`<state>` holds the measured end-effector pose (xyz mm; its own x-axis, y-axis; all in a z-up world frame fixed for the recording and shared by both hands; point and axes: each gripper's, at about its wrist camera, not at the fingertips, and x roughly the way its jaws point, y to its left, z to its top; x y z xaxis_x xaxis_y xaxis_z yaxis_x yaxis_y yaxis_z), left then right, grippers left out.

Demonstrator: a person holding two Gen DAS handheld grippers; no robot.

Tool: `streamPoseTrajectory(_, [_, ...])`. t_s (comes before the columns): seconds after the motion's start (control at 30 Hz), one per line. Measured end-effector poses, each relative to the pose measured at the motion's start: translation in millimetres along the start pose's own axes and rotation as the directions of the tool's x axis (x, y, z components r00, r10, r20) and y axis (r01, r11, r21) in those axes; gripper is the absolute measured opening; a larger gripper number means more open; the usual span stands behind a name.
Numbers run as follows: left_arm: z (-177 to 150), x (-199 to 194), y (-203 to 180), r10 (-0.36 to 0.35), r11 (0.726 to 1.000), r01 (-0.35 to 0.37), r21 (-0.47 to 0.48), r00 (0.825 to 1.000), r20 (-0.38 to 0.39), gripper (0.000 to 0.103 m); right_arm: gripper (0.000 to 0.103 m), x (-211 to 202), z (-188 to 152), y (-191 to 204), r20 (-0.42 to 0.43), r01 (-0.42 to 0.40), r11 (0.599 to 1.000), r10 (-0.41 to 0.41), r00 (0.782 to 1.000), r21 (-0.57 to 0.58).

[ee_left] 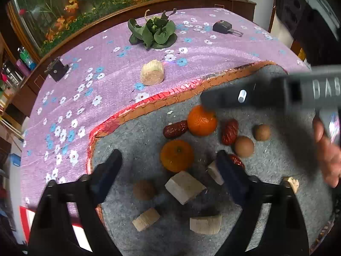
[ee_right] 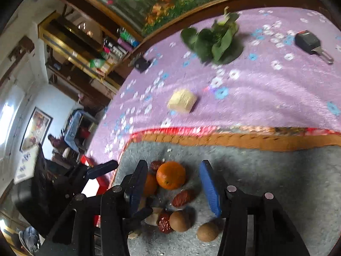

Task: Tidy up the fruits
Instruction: 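Grasp an orange with the left gripper while the right gripper grasps another orange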

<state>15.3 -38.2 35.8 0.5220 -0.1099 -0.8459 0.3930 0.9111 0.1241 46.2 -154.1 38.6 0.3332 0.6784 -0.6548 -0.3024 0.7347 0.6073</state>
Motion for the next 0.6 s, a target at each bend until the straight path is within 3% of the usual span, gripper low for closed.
streamPoseTrajectory(0.13, [1,1,1,-0.054,0.999,0.054,0.006,0.998,0.012,0.064,0.050,10,-2,10,-0.022,-0.010,1.000,0.009,1.000,-0.022])
streamPoseTrajectory(0.37, [2,1,-11,-0.071,0.996,0.069,0.061,0.997,0.029,0.064,0.049,32,-4,9,-0.064,0.043,0.999,-0.045,0.997,-0.030])
streamPoseTrajectory(0.47, [4,7,-3,-0.119,0.993,0.118,0.020,0.993,0.004,0.064,0.035,38,-5,13,-0.078,0.058,0.997,-0.062,0.995,-0.047])
streamPoseTrajectory(0.6, [3,10,9,-0.185,0.981,0.184,-0.055,0.983,-0.013,0.063,0.034,35,-3,6,-0.088,-0.025,1.000,0.026,0.996,0.014])
